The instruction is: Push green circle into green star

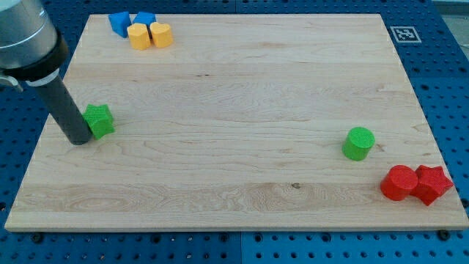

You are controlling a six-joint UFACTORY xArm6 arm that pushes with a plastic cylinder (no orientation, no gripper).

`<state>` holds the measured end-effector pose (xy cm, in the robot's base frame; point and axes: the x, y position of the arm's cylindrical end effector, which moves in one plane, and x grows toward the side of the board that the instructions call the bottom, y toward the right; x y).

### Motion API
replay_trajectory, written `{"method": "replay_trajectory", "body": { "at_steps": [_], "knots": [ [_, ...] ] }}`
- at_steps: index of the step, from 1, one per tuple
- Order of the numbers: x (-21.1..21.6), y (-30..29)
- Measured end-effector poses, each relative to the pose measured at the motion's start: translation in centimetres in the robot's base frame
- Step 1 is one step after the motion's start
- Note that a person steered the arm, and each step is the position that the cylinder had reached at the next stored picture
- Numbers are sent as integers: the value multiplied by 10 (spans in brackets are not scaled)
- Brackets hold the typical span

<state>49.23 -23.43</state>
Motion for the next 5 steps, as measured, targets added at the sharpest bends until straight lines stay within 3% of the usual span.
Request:
{"method": "replay_trajectory", "body": {
  "at_steps": [2,5],
  "knots": [
    [41,64],
    [50,260]
  ]
}}
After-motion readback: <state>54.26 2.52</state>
